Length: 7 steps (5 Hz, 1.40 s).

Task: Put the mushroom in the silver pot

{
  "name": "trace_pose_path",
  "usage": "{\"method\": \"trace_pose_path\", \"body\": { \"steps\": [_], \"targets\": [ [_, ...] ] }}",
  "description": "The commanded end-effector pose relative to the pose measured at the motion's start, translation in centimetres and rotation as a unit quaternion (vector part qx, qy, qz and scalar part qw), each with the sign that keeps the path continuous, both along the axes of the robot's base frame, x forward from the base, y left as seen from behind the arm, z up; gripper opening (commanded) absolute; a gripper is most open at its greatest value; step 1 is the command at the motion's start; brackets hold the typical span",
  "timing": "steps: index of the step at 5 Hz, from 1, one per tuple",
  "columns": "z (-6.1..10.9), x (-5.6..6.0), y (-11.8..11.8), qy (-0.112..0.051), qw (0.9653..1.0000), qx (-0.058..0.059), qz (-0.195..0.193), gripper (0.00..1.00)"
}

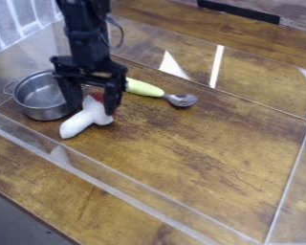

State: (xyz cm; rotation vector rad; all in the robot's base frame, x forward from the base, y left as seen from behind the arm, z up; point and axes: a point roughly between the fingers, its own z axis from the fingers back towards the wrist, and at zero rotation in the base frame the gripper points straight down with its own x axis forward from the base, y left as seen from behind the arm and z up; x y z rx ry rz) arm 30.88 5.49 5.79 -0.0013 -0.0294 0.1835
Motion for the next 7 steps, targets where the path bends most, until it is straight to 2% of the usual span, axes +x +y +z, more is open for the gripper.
{"method": "trace_pose_path", "body": {
  "steps": [1, 2, 4, 5, 6, 7],
  "targets": [
    [1.1, 1.4, -0.9, -0.023, 0.9986, 0.007, -0.047, 0.0],
    [0.6, 1.3, -0.9, -0.022, 0.999, 0.007, -0.039, 0.0],
    [6.2, 1.0, 0.2, -0.035, 0.9993, 0.008, -0.013, 0.0],
    [8.7, 0.8, 2.5, -0.053, 0.9985, 0.01, 0.011, 0.0],
    [10.0, -0.2, 4.6, -0.063, 0.9976, 0.014, 0.025, 0.0],
    [10.0, -1.5, 5.5, -0.065, 0.9974, 0.015, 0.027, 0.0]
  ]
}}
